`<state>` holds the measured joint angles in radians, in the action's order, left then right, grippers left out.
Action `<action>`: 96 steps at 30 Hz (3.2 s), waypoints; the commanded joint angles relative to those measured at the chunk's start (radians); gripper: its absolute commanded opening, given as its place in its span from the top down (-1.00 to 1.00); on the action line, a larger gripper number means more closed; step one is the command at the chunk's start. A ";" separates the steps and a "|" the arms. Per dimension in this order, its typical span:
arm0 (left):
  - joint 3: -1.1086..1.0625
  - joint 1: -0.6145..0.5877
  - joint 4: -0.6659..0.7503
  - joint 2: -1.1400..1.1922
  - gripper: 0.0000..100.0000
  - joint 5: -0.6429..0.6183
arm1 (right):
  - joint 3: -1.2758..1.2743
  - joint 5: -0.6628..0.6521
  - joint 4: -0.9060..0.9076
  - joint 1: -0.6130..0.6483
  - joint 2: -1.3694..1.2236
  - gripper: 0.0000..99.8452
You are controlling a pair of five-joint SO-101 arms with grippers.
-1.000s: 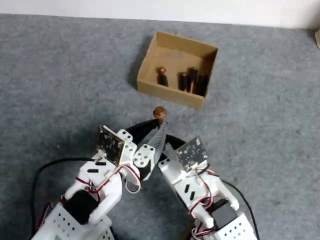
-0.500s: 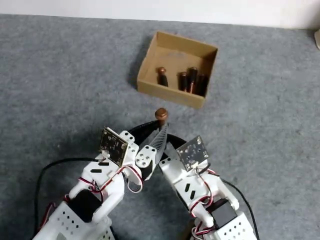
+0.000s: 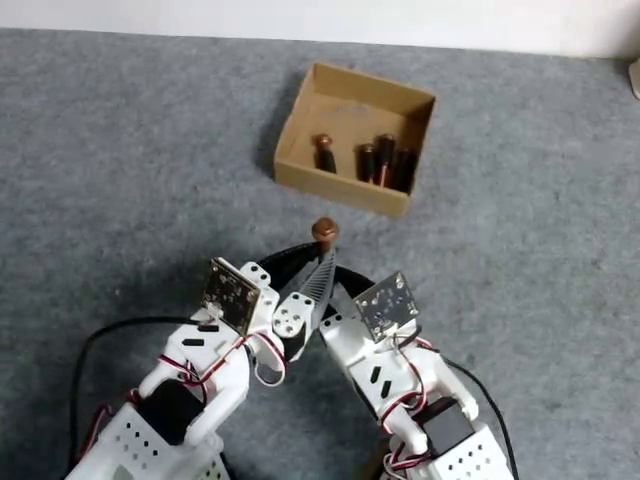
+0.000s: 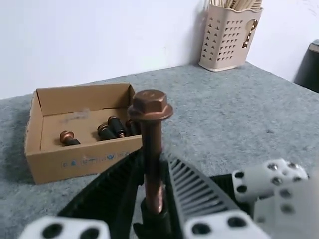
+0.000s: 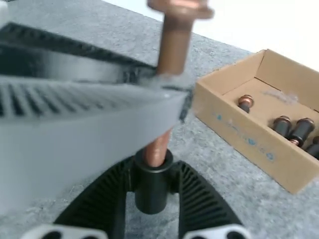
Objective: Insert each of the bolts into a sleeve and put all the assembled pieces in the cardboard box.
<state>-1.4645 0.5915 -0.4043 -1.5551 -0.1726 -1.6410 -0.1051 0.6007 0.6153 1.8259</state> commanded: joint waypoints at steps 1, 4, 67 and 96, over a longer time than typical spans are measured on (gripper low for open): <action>-0.013 -0.008 0.034 -0.007 0.99 0.023 | 0.073 -0.008 -0.031 -0.074 0.012 0.99; -0.031 0.030 0.035 -0.005 0.99 0.058 | 0.077 -0.008 -0.031 -0.081 0.012 0.99; -0.062 -0.338 0.170 -0.004 0.47 -0.338 | 0.021 -0.008 -0.033 -0.082 0.004 0.99; -0.156 -0.456 0.304 -0.004 0.47 -0.261 | 1.922 -0.015 0.278 -0.394 -1.830 0.99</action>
<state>-1.6701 0.1496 -0.0974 -1.5551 -0.4396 -0.1588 -0.1082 0.7511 0.2608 0.2946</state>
